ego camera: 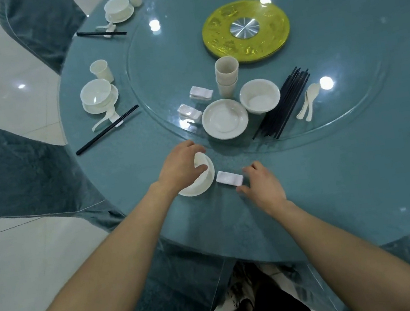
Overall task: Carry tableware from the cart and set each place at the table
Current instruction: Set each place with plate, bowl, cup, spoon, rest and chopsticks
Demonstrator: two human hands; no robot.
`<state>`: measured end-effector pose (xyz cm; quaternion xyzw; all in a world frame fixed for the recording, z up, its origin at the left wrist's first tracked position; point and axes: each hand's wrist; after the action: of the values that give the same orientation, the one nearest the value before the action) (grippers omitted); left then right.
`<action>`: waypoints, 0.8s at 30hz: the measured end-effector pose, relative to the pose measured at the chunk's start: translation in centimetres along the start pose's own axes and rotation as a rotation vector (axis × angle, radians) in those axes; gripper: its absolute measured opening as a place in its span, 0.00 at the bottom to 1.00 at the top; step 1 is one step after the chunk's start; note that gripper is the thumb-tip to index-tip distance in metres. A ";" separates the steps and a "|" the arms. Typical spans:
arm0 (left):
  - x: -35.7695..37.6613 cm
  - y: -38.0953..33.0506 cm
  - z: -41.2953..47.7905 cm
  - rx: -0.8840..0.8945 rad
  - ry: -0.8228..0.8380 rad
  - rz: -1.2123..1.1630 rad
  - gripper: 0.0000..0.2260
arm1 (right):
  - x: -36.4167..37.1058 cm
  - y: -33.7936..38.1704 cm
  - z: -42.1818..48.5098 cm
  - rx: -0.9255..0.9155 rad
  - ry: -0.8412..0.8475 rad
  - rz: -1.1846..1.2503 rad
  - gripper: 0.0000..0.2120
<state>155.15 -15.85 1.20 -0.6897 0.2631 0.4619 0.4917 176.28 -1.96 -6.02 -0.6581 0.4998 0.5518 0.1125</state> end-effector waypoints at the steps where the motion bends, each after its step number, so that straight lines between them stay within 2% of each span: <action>1: 0.2 -0.6 0.7 0.015 0.001 -0.001 0.19 | -0.6 -0.5 -0.1 0.011 -0.007 -0.003 0.26; 5: 1.0 -3.7 3.8 0.066 -0.004 -0.009 0.17 | -3.1 -2.7 0.2 0.058 -0.053 -0.006 0.26; 11: 3.5 -8.3 8.4 0.031 -0.007 -0.001 0.11 | -6.5 -5.8 3.1 0.103 -0.087 0.042 0.20; 24: 10.2 -14.7 16.9 -0.193 -0.081 0.147 0.07 | -8.8 -11.4 8.6 0.096 -0.106 0.139 0.20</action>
<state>165.18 6.24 -3.01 -0.6932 0.2473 0.5475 0.3982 180.85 14.14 -6.38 -0.5857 0.5635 0.5676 0.1314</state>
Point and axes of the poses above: each hand's wrist, its own z-axis towards the middle knuckle, its own x-axis out of the palm, y = z × x, and after that the axes turned 11 degrees about x, right-handed
